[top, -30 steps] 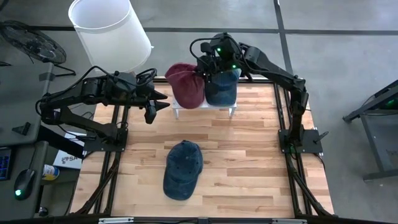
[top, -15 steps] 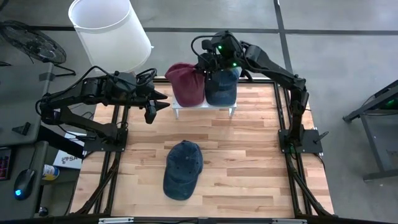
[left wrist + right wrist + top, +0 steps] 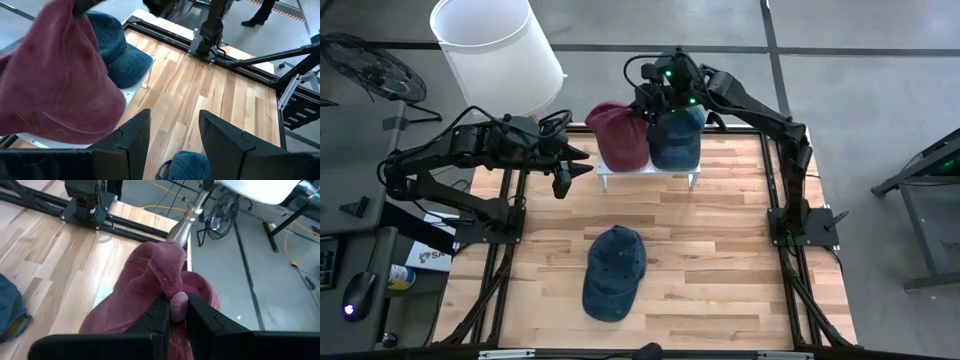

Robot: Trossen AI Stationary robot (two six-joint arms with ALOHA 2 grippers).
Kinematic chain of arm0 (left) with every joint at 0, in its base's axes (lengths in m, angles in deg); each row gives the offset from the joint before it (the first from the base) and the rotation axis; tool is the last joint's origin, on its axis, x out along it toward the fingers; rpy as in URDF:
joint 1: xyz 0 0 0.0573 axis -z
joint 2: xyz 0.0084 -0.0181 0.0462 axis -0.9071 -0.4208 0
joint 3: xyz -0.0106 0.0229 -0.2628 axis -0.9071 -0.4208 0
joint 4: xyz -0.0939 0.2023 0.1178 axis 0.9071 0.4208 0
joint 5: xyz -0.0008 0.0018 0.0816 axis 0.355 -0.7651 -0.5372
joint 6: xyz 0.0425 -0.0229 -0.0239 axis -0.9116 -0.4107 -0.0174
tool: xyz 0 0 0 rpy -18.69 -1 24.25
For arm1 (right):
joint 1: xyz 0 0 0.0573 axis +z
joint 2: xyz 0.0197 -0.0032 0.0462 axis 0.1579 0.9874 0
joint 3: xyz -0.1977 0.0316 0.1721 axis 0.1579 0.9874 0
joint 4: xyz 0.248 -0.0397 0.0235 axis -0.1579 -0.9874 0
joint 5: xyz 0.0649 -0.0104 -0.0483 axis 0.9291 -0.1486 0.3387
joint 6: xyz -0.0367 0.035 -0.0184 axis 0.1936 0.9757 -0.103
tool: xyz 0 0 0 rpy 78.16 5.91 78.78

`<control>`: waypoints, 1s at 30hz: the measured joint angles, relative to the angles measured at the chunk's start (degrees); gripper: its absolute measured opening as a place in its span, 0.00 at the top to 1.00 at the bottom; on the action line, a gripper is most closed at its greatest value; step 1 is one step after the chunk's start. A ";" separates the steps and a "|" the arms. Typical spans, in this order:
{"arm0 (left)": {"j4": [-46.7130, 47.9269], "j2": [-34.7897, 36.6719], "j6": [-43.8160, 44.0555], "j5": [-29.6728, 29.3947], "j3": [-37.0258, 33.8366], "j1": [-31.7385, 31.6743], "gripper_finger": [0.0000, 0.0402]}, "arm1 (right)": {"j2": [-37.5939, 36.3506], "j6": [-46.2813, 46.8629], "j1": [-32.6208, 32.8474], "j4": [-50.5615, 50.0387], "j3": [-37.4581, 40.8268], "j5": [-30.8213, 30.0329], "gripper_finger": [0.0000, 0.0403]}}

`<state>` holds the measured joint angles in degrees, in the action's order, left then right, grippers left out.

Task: Pick & Place hat
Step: Stack the red cap on top of the red cap on the shelf

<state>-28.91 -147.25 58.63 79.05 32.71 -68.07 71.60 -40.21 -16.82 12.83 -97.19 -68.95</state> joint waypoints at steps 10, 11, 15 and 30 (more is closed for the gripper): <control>0.00 0.00 0.00 -0.36 0.00 0.00 0.58 | 3.00 0.13 0.01 2.69 0.00 -1.11 0.91; 0.00 0.00 0.00 -0.47 0.00 -0.02 0.58 | 3.12 0.13 0.00 3.15 0.00 -1.36 0.91; -0.01 0.00 0.00 -0.47 0.00 -0.02 0.58 | 3.19 0.04 -0.04 4.99 0.00 -3.55 0.90; -0.02 0.00 0.00 -0.45 0.00 -0.02 0.58 | 3.19 0.13 -0.51 6.83 0.00 -3.85 0.78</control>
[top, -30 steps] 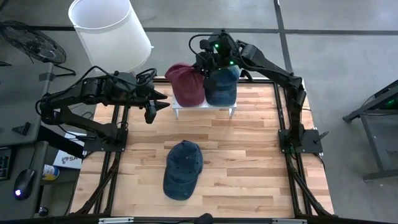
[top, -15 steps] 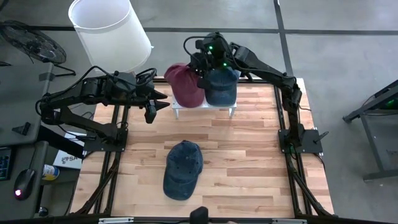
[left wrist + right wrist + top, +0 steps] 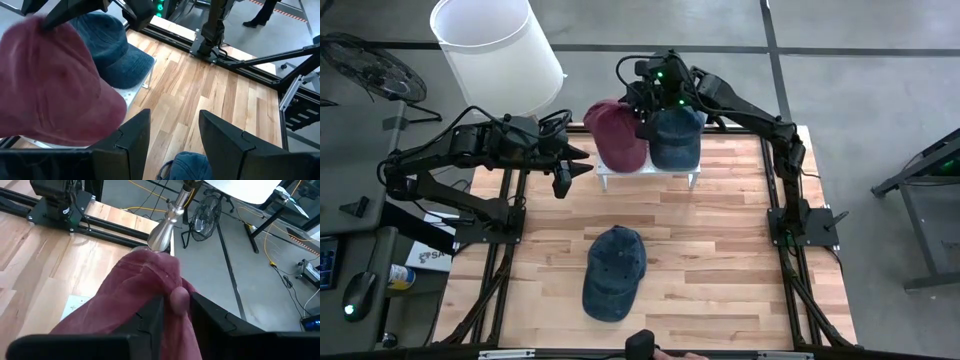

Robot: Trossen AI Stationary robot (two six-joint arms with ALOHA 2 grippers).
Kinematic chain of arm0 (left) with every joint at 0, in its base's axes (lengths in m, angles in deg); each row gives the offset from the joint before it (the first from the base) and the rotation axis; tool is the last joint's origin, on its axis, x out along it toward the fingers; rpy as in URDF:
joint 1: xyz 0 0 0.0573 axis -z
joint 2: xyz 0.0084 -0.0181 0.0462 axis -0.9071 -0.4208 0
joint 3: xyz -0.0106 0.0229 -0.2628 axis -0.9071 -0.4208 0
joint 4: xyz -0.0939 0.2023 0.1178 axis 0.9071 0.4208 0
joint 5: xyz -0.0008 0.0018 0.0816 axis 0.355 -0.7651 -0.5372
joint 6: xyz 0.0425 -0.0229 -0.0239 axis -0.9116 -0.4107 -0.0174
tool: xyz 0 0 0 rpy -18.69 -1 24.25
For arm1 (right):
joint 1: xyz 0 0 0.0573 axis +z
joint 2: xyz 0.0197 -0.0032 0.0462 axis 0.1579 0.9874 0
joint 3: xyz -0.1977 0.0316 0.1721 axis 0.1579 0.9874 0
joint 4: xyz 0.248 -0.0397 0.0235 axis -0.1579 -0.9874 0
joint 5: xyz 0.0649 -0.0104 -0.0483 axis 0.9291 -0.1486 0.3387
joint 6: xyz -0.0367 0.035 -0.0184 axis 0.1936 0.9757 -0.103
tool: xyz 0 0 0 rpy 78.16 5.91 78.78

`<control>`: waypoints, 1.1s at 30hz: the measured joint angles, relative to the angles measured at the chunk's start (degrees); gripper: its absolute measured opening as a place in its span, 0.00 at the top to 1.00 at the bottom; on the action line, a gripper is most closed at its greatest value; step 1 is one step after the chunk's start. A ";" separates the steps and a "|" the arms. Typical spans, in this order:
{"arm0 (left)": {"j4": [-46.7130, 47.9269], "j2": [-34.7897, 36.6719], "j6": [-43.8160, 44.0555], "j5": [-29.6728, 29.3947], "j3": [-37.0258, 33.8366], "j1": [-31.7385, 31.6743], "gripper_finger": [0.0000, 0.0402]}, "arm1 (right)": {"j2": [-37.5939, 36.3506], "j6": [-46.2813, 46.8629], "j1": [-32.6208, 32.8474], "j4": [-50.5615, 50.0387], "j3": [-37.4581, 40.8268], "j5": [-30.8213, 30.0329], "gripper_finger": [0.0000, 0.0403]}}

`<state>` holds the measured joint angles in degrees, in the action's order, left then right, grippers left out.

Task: Pick & Place hat
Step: Stack the red cap on top of the red cap on the shelf, then stack the blue cap on top of the blue cap on the shelf

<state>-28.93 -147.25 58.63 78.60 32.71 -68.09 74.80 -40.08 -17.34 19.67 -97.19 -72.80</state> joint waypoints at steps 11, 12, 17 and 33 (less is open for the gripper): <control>0.00 0.00 0.00 0.02 0.00 0.00 0.58 | 0.00 0.04 -0.15 1.34 0.00 -6.39 0.71; 0.00 0.00 0.00 0.02 0.00 -0.01 0.58 | 0.00 0.04 -0.17 1.81 0.00 -7.62 0.71; -0.06 0.00 0.07 -1.61 0.00 0.01 0.58 | -0.99 0.18 -0.22 3.52 -0.02 -9.29 0.71; -0.42 -2.03 -1.53 -2.85 0.02 0.02 0.58 | -10.21 9.77 0.67 -2.98 -0.22 -9.17 0.71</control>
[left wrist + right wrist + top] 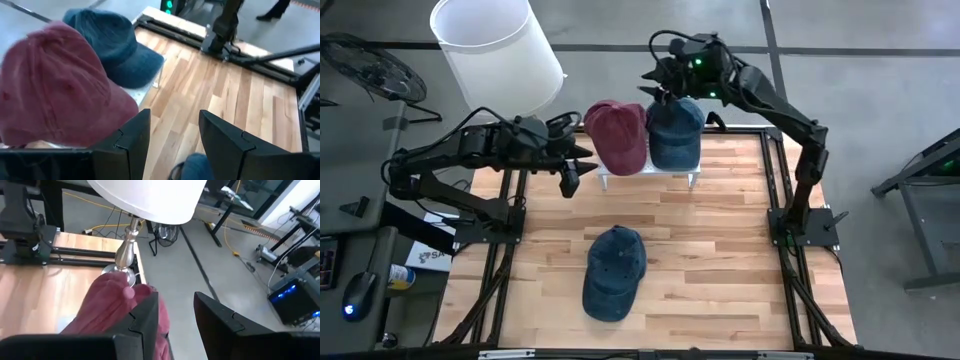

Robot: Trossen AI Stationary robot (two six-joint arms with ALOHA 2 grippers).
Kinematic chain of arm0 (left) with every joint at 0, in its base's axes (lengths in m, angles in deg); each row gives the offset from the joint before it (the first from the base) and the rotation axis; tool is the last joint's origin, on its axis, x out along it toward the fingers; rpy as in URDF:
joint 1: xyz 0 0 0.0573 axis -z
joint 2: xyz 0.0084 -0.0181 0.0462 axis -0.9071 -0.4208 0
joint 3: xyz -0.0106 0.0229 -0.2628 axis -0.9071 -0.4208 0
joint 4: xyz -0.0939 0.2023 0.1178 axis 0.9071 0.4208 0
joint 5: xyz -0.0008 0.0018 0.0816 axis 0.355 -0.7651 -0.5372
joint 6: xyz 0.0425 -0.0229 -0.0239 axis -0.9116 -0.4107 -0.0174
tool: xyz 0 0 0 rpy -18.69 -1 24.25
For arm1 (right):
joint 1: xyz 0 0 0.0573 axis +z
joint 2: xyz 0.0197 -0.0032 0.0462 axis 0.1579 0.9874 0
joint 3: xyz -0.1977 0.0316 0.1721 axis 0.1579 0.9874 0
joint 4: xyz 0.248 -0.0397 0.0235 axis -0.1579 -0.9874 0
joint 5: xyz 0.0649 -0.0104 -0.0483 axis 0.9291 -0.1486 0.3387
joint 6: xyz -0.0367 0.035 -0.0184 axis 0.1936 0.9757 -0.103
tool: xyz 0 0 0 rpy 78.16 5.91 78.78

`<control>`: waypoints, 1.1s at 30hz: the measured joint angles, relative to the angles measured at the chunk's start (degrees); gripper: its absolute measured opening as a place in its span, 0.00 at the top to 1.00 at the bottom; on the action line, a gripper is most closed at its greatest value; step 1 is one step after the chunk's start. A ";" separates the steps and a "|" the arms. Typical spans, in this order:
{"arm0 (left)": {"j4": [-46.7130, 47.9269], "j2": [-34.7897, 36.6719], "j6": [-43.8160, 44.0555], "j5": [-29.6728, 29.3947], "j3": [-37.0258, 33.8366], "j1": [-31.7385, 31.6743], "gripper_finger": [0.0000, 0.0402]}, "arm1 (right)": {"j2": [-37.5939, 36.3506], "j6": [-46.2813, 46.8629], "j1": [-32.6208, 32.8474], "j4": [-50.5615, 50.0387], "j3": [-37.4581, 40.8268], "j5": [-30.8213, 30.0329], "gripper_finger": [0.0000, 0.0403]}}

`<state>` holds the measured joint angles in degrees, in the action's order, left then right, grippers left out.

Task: Pick & Place hat
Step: Stack the blue cap on top of the blue cap on the shelf

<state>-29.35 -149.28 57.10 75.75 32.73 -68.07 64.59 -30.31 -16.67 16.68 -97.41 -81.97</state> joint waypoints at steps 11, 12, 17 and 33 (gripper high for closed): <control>7.21 0.00 0.07 4.86 0.00 0.00 0.58 | -5.63 6.96 4.14 -11.93 0.00 -1.20 0.71; 7.85 0.00 0.07 5.09 0.00 0.00 0.58 | -5.96 7.93 4.80 -12.79 0.00 -1.95 0.71; 10.86 0.00 0.04 6.14 0.00 0.07 0.58 | -7.14 13.11 8.72 -16.60 0.00 -5.48 0.71; 17.77 0.00 -2.57 0.17 -0.02 11.35 0.58 | -7.14 32.78 24.72 -19.41 7.37 -7.99 0.71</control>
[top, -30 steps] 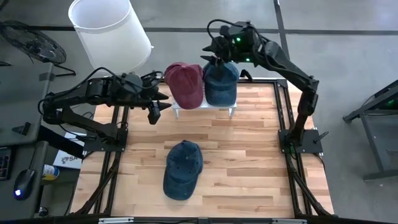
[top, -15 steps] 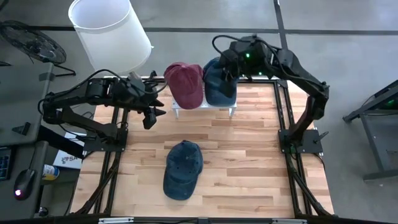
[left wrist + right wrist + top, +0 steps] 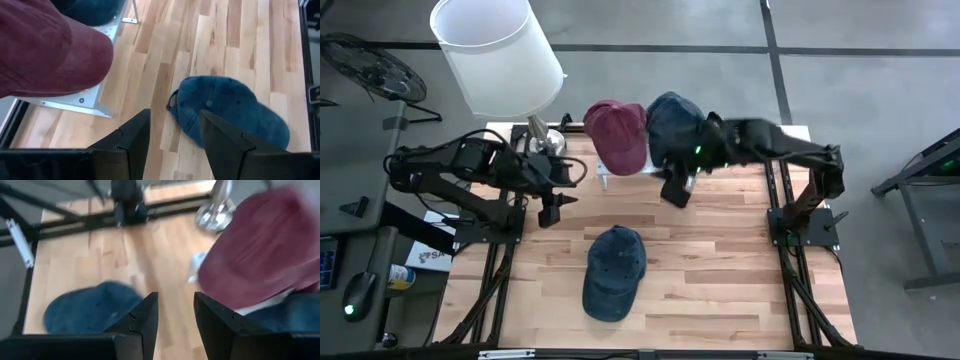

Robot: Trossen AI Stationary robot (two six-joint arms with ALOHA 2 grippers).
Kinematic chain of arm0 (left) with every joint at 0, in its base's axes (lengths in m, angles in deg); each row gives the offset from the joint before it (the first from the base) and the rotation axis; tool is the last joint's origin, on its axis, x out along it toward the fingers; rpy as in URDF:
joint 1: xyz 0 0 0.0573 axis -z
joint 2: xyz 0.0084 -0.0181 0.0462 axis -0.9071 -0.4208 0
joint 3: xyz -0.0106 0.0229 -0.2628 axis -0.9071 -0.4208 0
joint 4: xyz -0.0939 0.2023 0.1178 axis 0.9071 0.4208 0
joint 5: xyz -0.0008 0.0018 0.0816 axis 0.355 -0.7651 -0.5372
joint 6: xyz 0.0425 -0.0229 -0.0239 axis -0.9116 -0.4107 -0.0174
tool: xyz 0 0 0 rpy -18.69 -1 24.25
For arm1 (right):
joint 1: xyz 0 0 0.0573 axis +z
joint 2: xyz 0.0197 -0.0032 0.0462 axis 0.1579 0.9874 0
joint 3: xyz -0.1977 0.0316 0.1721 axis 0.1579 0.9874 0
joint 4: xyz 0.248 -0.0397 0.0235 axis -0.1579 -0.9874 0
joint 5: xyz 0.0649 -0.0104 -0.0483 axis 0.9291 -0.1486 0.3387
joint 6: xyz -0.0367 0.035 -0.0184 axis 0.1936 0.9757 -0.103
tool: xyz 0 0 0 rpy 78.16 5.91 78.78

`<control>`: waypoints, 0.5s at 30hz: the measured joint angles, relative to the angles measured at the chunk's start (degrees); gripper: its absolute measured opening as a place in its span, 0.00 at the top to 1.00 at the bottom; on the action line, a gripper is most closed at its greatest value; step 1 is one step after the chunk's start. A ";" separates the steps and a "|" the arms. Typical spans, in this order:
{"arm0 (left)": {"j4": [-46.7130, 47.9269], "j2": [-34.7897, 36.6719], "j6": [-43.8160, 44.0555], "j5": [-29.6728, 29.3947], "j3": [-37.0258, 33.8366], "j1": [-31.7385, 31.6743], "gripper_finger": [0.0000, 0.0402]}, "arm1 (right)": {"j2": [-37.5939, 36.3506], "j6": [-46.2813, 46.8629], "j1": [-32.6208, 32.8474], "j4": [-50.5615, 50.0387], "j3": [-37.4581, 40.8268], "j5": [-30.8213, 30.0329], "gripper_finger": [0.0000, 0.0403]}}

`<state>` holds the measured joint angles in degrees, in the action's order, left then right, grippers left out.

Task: Pick & Place hat
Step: Stack the blue cap on top of the blue cap on the shelf

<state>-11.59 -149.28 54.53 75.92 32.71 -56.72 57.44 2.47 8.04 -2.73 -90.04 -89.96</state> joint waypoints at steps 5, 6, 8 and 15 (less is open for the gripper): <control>0.32 0.02 -0.01 -1.80 -0.02 2.58 0.58 | 0.02 3.94 5.10 6.55 8.66 0.11 0.71; 0.32 0.02 -0.01 -2.44 -0.02 3.06 0.58 | 0.02 4.33 6.03 8.13 10.43 0.15 0.71; 0.32 0.02 -0.01 -3.10 -0.02 3.92 0.58 | 0.07 4.93 7.80 11.97 14.29 0.15 0.71; 0.32 0.02 4.64 -3.57 -0.04 6.67 0.58 | 0.09 6.02 12.33 26.46 26.17 -1.76 0.71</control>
<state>-11.27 -149.26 59.17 72.35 32.67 -50.05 57.53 8.49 20.38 23.73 -63.87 -91.71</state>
